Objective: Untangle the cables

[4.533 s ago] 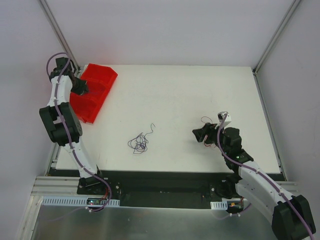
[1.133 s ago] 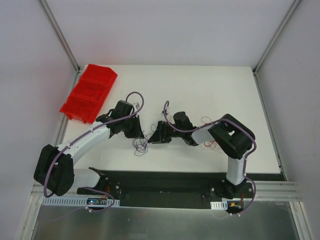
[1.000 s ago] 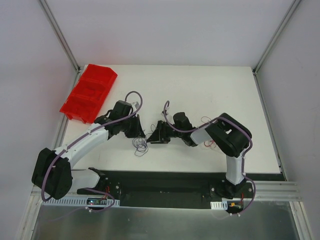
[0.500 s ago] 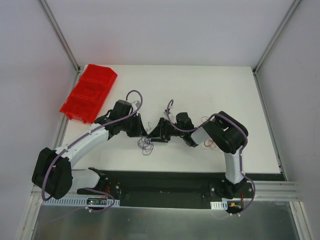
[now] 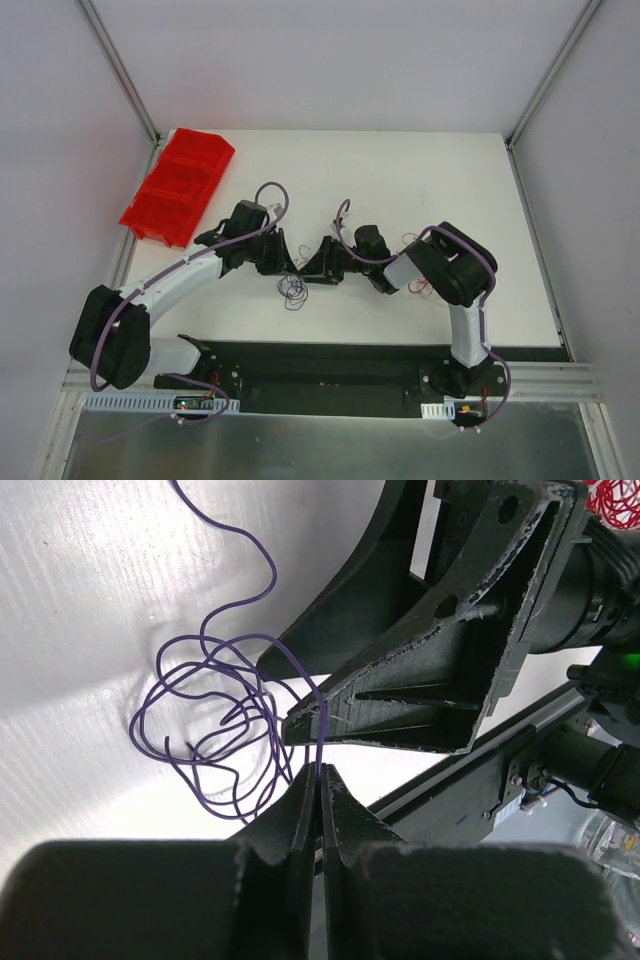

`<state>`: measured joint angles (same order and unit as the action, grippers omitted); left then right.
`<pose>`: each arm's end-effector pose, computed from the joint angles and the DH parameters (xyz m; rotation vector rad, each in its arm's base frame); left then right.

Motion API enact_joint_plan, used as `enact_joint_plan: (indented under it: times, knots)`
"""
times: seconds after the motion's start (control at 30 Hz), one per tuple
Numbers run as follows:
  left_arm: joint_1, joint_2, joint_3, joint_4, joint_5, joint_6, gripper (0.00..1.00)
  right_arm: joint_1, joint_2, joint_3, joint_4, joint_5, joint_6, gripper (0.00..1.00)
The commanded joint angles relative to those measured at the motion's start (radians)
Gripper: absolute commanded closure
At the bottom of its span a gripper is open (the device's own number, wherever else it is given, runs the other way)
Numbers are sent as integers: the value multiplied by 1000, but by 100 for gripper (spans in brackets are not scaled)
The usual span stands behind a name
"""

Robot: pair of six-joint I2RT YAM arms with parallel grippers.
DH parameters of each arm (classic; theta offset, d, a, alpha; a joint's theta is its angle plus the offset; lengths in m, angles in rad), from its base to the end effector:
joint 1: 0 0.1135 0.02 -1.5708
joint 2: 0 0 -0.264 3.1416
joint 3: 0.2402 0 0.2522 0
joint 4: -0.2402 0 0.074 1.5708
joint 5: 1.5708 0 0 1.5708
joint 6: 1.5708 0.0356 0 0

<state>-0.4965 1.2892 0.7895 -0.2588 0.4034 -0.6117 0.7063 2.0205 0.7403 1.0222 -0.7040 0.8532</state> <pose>0.2289 -0.1399 0.2290 0.0748 2.4816 -0.9897 0.2591 0.2513 0.1079 -0.4305 2.0990 1.6552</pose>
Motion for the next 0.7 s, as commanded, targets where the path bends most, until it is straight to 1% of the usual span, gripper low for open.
enact_joint_plan:
  times: [0.0, 0.03, 0.07, 0.13, 0.2, 0.37, 0.4, 0.53, 0.6, 0.67]
  knots:
    - [-2, 7, 34, 29, 3, 4, 100, 12, -48, 11, 58, -11, 0, 46]
    - [-2, 5, 34, 30, -3, 7, 100, 13, -42, 14, 59, -14, 3, 48]
    - [-2, 4, 37, 29, -6, 9, 100, 15, -37, 16, 59, -15, 6, 53]
    - [-2, 2, 40, 29, -14, 13, 100, 18, -32, 18, 70, -20, 15, 67]
    - [-2, -2, 40, 29, -26, 15, 100, 19, -34, 19, 81, -23, 18, 77]
    - [-2, -21, 37, 27, -29, 23, 100, 21, -39, 18, 81, -20, 12, 97]
    - [-2, -27, 37, 27, -31, 27, 100, 21, -45, 14, 79, -17, 3, 99]
    - [-2, -70, 40, -2, -72, 47, 100, 2, -97, -21, 53, 24, -46, 100]
    - [-2, -109, 47, -39, -135, 58, 100, -16, -138, -42, -28, 76, -101, 99]
    - [-2, -158, 51, -74, -200, 70, 100, -37, -184, -48, -191, 154, -182, 100]
